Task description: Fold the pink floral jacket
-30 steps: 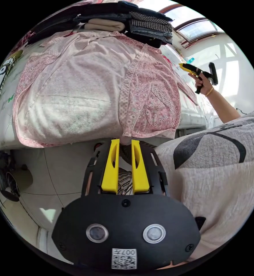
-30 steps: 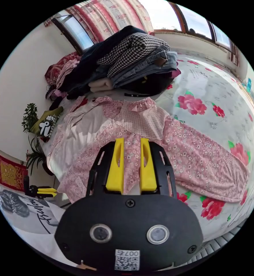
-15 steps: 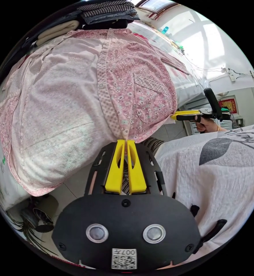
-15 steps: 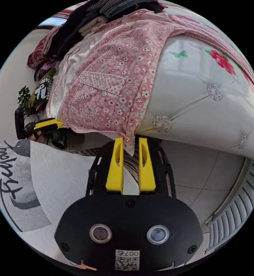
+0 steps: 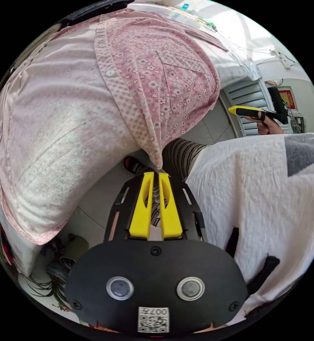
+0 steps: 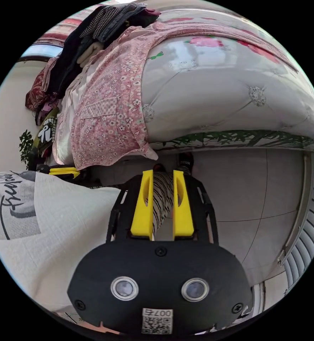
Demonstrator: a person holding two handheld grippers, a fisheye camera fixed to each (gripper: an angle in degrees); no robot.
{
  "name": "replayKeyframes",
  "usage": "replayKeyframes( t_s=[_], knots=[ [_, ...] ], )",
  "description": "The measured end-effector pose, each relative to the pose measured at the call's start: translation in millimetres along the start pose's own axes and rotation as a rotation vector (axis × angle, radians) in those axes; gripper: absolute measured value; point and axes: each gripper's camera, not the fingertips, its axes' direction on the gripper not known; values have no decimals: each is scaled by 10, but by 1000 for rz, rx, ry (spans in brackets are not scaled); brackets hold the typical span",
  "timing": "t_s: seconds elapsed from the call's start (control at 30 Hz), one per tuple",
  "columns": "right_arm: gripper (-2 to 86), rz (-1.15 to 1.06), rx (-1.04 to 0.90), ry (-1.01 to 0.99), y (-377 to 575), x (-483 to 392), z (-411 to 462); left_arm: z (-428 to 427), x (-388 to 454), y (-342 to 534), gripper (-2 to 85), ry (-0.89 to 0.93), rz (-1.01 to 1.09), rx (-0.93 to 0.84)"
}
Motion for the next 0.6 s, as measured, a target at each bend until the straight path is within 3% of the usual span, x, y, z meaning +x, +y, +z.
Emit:
replayKeyframes(
  t_s=[0.23,0.33,0.4,0.5,0.6],
  knots=[
    [64,122,-5,-97,-425,-222,353,-475,-173,-119,23,28,-53,190],
    [34,178,-92,-21,-422,-163,509,-344,-189,-302,4,-13,-49,137],
    [26,181,-114,-36,-217,29,520,-82,-232,-383,-7,-82,-70,-5],
    [24,287,-171,-123,59,400,537,9,-247,-311,-9,-92,-61,-26],
    [13,355,-167,26,181,542,384,-69,-295,-231,-9,-55,-69,6]
  ],
)
